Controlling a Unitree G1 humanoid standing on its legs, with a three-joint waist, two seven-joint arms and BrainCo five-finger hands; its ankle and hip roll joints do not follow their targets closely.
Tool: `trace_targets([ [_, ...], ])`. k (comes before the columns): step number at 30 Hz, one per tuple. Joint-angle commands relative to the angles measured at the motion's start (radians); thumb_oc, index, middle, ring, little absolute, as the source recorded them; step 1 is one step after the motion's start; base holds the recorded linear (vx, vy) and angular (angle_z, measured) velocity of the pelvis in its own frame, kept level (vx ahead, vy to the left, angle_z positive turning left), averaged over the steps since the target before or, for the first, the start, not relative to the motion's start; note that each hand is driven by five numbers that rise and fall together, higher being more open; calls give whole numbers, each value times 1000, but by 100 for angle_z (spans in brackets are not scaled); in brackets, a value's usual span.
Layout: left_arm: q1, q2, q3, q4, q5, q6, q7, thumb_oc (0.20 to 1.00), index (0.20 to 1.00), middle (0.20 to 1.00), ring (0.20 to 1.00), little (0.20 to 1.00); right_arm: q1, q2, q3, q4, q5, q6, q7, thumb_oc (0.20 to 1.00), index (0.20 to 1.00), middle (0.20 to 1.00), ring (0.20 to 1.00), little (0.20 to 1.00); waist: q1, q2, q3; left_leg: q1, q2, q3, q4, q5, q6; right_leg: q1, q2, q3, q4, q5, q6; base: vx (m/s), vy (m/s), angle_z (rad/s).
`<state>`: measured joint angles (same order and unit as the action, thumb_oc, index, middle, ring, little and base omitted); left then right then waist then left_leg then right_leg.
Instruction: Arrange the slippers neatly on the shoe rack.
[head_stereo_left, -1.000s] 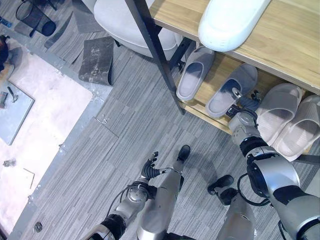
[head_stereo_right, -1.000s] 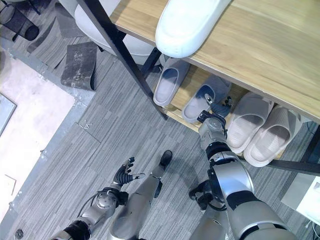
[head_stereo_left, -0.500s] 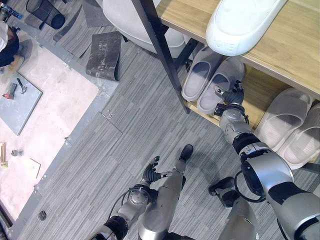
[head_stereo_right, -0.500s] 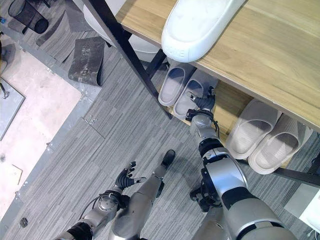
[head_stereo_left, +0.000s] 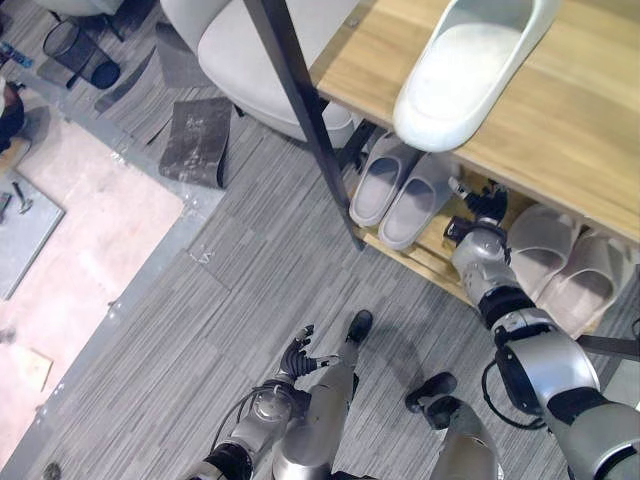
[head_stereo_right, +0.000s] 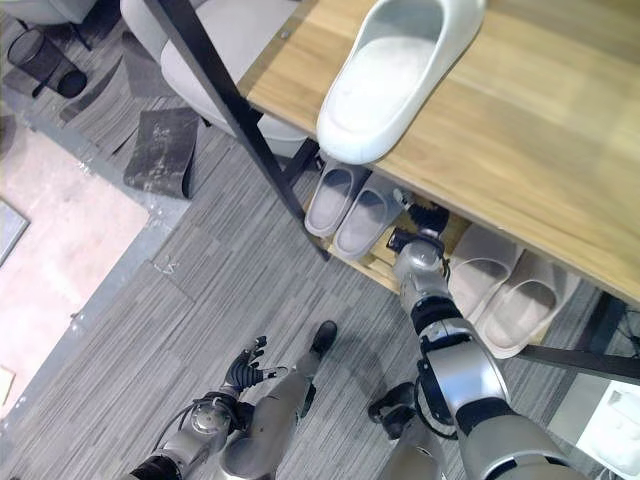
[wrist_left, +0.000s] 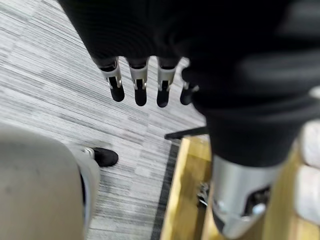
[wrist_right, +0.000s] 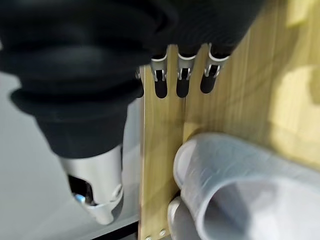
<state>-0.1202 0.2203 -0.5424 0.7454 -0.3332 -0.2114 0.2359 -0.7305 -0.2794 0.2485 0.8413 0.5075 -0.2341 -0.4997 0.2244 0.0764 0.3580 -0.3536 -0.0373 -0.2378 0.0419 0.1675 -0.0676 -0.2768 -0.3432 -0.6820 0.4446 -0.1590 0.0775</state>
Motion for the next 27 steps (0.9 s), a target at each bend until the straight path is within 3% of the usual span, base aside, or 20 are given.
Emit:
trace_targets([
  [1,-9,7,-8,2,29,-7,-10,1000,1000,1000,1000,1000,86,21,55,-144,-185,-13,125,1000,1000,1000,1000,1000,-15,-63,-25,88,-38,87,41,-164,14,80,68,40,-262,165,93,94,12,-63],
  [5,28,10,55,-8,41,7,-29,1000,1000,1000,1000,1000,313,43,122,-309,-194,-12,252,1000,1000,1000,1000,1000,-46,-82,-80,149,-20,118,-9,-153,4,150,107,51,-334,170,91,90,-18,-39],
  [9,58,28,100,-44,54,9,-53,1000,1000,1000,1000,1000,532,-22,155,-469,-181,-4,393,1000,1000,1000,1000,1000,-79,-97,-131,196,-1,148,-64,-114,-7,203,130,43,-408,194,86,43,-10,-22],
  [16,70,68,110,-167,91,9,-98,1000,1000,1000,1000,1000,735,-75,146,-561,-188,11,503,1000,1000,1000,1000,1000,-132,-94,-184,250,16,182,-106,-109,-12,235,152,72,-441,188,85,44,-5,-14],
  [17,65,99,73,-250,136,15,-144,1000,1000,1000,1000,1000,783,-99,124,-539,-233,26,520,1000,1000,1000,1000,1000,-168,-91,-194,278,19,208,-106,-125,-6,243,155,97,-439,181,84,98,6,-41],
  [20,40,154,13,-360,250,34,-205,1000,1000,1000,1000,1000,826,-113,74,-490,-269,44,522,1000,1000,1000,1000,1000,-208,-82,-205,292,18,235,-111,-136,1,242,156,131,-443,180,85,67,21,-48],
  [22,-9,180,-48,-421,361,39,-245,1000,1000,1000,1000,1000,828,-112,42,-436,-279,51,512,1000,1000,1000,1000,1000,-227,-76,-212,299,20,245,-115,-143,0,244,158,142,-445,178,88,56,18,-31],
  [27,-193,210,-184,-595,446,20,-340,1000,1000,1000,1000,1000,804,-103,-4,-344,-266,48,495,1000,1000,1000,1000,1000,-258,-64,-224,303,16,255,-119,-152,1,243,157,156,-451,181,93,32,10,-17],
])
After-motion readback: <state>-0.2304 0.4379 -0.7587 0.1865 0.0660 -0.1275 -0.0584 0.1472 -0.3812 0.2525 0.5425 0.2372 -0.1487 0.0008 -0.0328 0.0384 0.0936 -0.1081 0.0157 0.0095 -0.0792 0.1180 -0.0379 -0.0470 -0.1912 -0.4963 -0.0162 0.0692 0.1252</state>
